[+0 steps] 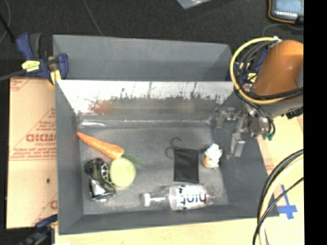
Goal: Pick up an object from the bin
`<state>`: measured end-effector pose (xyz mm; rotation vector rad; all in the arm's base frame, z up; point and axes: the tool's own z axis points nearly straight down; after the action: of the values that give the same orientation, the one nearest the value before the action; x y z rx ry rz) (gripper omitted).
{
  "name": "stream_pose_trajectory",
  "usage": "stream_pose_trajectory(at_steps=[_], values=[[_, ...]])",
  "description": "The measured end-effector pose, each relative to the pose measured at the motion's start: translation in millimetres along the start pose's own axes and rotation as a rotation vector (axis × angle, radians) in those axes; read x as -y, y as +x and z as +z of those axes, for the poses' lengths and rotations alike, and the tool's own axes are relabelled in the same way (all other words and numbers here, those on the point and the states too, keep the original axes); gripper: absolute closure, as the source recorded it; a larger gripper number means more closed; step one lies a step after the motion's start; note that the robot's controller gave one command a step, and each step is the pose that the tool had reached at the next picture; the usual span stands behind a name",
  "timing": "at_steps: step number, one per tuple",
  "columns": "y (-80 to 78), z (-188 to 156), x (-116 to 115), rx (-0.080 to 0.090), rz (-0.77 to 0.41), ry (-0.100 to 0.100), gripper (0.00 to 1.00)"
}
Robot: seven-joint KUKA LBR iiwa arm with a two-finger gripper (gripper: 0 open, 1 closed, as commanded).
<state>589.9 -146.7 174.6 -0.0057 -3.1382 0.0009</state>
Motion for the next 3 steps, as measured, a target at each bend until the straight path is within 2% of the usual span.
stream_pose_trajectory(at_steps=[1,2,3], values=[[-1.6,-4.8,-0.5,0.008,-0.003,0.001,0.00],[6.8,15.1,-8.6,0.011,0.036,0.002,0.00],[0.8,57.7,-25.2,0.012,0.016,0.003,0.00]])
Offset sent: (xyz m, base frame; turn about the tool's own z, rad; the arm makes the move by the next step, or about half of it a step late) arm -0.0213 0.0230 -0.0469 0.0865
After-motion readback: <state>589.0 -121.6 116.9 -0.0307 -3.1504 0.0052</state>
